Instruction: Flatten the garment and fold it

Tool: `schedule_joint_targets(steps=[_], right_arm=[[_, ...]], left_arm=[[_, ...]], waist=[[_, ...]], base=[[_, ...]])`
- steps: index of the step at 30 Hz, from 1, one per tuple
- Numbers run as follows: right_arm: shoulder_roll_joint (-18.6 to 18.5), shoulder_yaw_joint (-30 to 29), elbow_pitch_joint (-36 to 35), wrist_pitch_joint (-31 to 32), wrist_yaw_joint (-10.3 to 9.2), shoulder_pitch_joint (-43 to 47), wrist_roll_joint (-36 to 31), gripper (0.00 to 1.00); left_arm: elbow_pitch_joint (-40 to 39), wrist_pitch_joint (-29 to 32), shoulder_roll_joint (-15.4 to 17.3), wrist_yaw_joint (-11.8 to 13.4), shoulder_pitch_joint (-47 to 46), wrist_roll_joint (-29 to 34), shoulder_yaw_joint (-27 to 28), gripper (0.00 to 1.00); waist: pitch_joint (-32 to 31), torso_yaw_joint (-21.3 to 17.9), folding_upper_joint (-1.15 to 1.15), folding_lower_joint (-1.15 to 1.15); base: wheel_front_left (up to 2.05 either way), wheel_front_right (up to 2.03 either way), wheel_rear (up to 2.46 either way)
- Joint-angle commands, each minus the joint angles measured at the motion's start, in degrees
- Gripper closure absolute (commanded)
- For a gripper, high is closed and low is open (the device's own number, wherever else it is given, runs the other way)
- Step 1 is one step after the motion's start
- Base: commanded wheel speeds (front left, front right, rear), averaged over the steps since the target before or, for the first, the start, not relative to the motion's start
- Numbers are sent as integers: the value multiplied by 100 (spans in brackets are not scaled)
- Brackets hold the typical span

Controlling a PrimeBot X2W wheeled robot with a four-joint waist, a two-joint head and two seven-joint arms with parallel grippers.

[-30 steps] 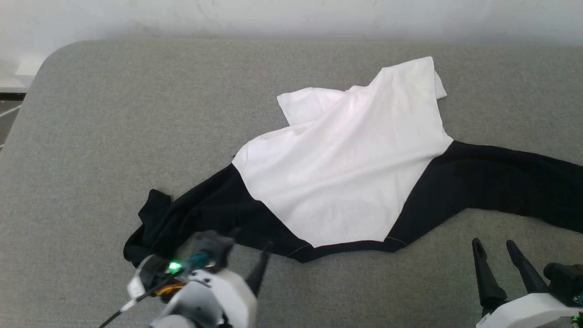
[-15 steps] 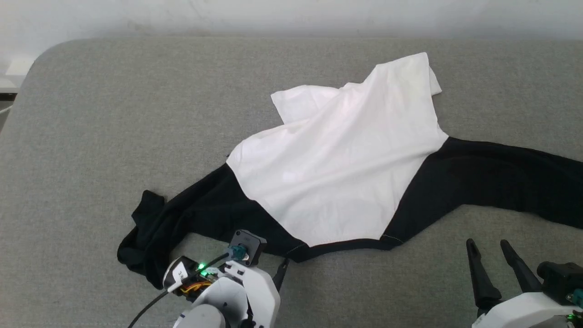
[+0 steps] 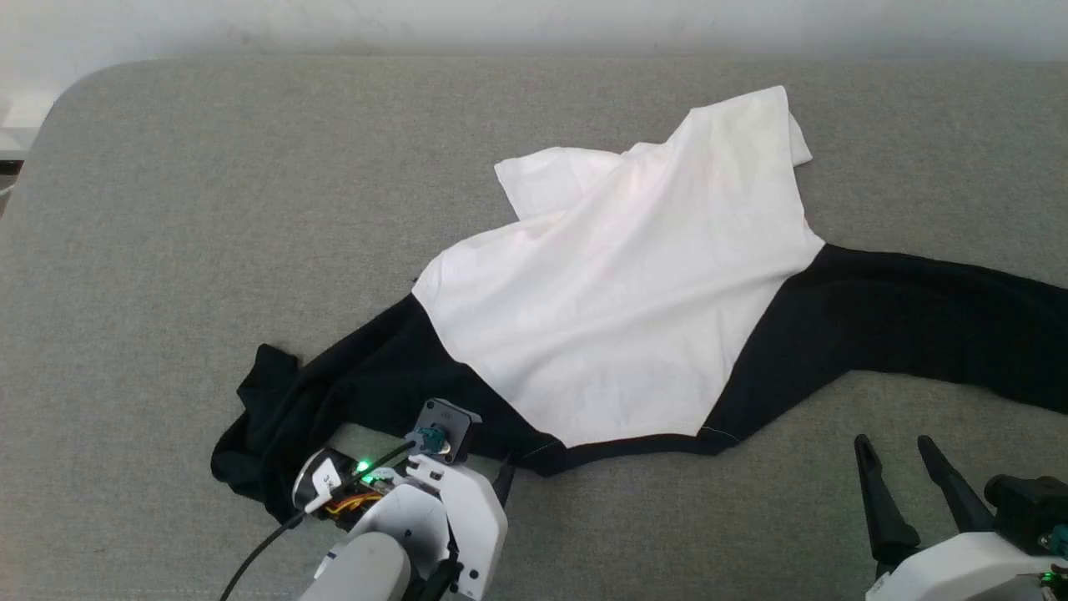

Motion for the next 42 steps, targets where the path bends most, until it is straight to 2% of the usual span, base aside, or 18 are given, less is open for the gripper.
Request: schedule_joint_targets(steps=[1, 10, 11, 12, 13, 14, 22, 27, 31, 37, 40, 42], right_arm=[[13, 17, -32, 27, -4, 4, -16, 0], [13, 30, -55, 50, -4, -103, 10, 0], [13, 17, -53, 43, -4, -119, 14, 0], [13, 11, -50, 37, -4, -133, 15, 0], [13, 8, -47, 30, -4, -146, 18, 0], [13, 9, -43, 21, -4, -159, 21, 0], [13, -31, 0, -12, -4, -240, 26, 0], [13, -34, -22, -3, -4, -274, -34, 0], [13, 20, -116, 119, -4, -390, -234, 0], [13, 373, -269, 532, -4, -733, -424, 0], [13, 678, -221, 1066, -4, -929, -458, 0], [13, 910, -94, 1660, -4, -1026, -518, 0]], left_arm=[[101, 12, -38, -48, -104, -14, -5, 0], [912, 437, -233, -117, -251, -392, 53, 0], [985, 431, -250, -107, -272, -405, 58, 15], [1053, 408, -255, -98, -294, -396, 53, 53], [1118, 376, -276, -72, -307, -414, 74, 71], [1190, 377, -297, -89, -312, -442, 71, 100], [1312, 127, -310, -158, -361, -628, 182, 100], [647, -329, -351, -120, -211, -840, 398, 100], [-117, -582, -308, 80, 40, -905, 576, 100], [-812, -672, -259, 297, 352, -957, 697, 100], [-1021, -654, -277, 347, 477, -1005, 692, 100], [-1099, -653, -315, 355, 523, -1047, 674, 100]], waist=[[21, 2, 0, -1], [193, -124, 0, -1], [216, -141, 0, -1], [237, -159, 0, -1], [259, -176, 0, -1], [274, -191, 0, -1], [301, -219, 0, -1], [220, -187, 0, -1], [169, -136, 0, -1], [137, -86, 0, -1], [138, -59, 0, -1], [153, -33, 0, -1]], base=[[0, 0, 0], [0, 0, 0], [0, 0, 0], [0, 0, 0], [0, 0, 0], [0, 0, 0], [0, 0, 0], [0, 0, 0], [0, 0, 0], [0, 0, 0], [0, 0, 0], [0, 0, 0]])
